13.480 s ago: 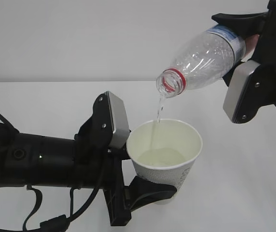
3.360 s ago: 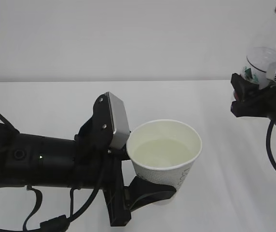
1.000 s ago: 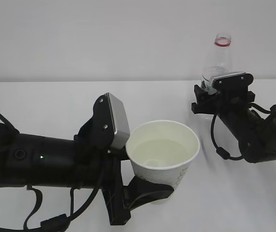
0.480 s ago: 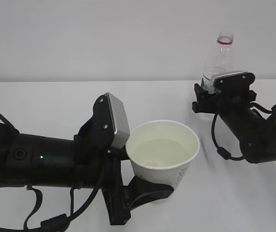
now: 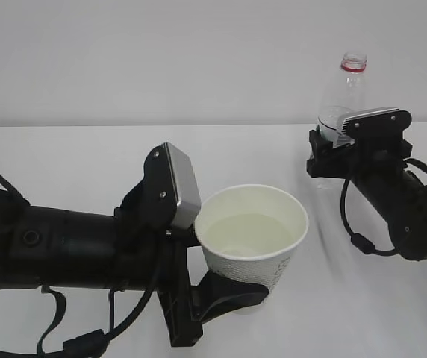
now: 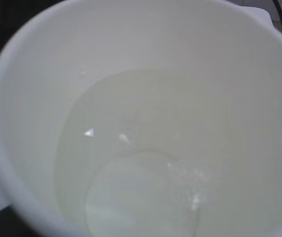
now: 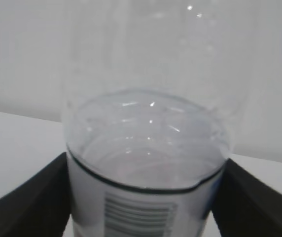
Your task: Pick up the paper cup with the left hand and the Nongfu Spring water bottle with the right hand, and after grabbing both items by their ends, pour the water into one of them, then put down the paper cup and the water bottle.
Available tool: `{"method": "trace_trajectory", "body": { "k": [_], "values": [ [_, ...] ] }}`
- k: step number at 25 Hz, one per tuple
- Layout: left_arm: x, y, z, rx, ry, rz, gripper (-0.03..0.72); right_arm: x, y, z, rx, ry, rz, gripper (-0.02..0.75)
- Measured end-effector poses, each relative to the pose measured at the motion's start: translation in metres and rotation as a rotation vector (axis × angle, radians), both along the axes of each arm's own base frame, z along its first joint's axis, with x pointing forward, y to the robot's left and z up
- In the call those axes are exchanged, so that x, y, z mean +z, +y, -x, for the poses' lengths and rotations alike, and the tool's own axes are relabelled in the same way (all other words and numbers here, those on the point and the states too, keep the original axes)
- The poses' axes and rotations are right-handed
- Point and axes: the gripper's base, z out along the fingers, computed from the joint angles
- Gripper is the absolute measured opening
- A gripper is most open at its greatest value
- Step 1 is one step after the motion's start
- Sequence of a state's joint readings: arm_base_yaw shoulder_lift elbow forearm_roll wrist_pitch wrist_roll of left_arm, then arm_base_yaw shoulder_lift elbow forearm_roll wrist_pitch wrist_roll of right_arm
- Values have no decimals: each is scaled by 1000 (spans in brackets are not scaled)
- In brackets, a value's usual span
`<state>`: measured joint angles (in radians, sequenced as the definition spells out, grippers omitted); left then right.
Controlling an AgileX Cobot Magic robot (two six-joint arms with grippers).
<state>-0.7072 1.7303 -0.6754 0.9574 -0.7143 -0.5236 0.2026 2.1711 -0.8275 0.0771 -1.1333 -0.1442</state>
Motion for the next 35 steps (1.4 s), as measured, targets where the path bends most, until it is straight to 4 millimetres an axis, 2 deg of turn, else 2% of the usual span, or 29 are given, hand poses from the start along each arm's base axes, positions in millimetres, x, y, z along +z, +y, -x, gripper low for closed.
{"method": "trace_trajectory", "body": {
  "k": [9,16,26,35],
  "values": [
    [0,0,0,0,0,0,540,26,-1,6,1,-51,-18,609],
    [0,0,0,0,0,0,540,55,-2,13,3,-118,-31,609],
    [0,0,0,0,0,0,540,76,-11,53,2,-119,-31,608],
    [0,0,0,1,0,0,540,76,-18,95,16,-71,-9,595]
  ]
}}
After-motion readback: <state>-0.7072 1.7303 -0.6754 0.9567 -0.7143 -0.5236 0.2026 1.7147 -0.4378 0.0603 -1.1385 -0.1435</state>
